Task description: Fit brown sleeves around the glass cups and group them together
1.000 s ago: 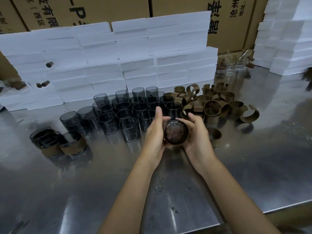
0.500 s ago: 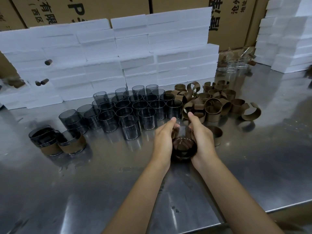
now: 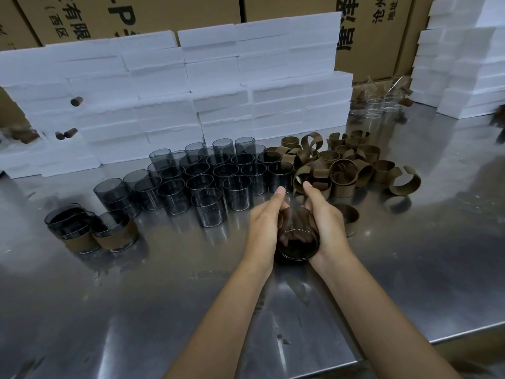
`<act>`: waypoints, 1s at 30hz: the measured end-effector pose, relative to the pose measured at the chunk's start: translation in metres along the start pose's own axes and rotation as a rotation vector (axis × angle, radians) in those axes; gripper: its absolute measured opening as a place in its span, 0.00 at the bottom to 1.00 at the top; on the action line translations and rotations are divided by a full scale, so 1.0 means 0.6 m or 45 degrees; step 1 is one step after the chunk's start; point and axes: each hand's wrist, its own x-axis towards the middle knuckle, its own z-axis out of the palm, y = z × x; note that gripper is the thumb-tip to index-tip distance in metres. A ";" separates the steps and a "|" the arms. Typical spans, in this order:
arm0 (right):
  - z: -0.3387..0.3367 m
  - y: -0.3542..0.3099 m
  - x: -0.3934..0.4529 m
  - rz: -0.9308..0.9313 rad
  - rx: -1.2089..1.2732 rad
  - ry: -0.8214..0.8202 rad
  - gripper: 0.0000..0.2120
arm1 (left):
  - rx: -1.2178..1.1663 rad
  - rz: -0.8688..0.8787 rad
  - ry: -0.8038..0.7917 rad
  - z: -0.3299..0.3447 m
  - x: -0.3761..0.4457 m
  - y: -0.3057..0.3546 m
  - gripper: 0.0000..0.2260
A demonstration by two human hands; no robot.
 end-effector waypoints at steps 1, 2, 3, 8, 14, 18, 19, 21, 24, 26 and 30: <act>0.000 0.000 0.001 -0.035 -0.003 0.032 0.17 | 0.039 0.047 -0.021 -0.004 0.001 0.001 0.19; 0.000 -0.001 0.003 -0.091 -0.018 0.073 0.20 | 0.087 0.094 -0.060 -0.007 0.002 0.003 0.18; 0.000 -0.001 0.005 -0.165 -0.053 0.114 0.23 | 0.145 0.122 -0.115 -0.011 0.003 0.005 0.17; -0.009 -0.003 0.018 -0.475 -0.200 0.172 0.29 | 0.453 0.022 -0.358 -0.016 -0.003 0.001 0.27; -0.005 0.001 0.014 -0.470 -0.277 0.042 0.22 | -0.051 -0.077 -0.258 -0.034 0.003 0.012 0.21; 0.000 0.010 0.008 -0.516 -0.493 -0.064 0.19 | -0.081 0.233 0.138 -0.052 -0.002 0.040 0.19; -0.001 0.014 0.007 -0.528 -0.552 -0.091 0.18 | -0.041 0.334 0.246 -0.063 -0.005 0.047 0.18; -0.005 0.018 0.007 -0.533 -0.628 -0.117 0.18 | -0.015 0.498 0.435 -0.093 -0.015 0.058 0.15; -0.009 0.016 0.012 -0.488 -0.621 -0.113 0.18 | 0.179 0.622 0.693 -0.160 -0.040 0.072 0.16; -0.010 0.016 0.013 -0.472 -0.608 -0.109 0.18 | 0.469 0.565 0.831 -0.211 -0.054 0.074 0.18; -0.010 0.018 0.015 -0.462 -0.615 -0.117 0.18 | 1.139 0.409 0.886 -0.287 -0.065 0.064 0.17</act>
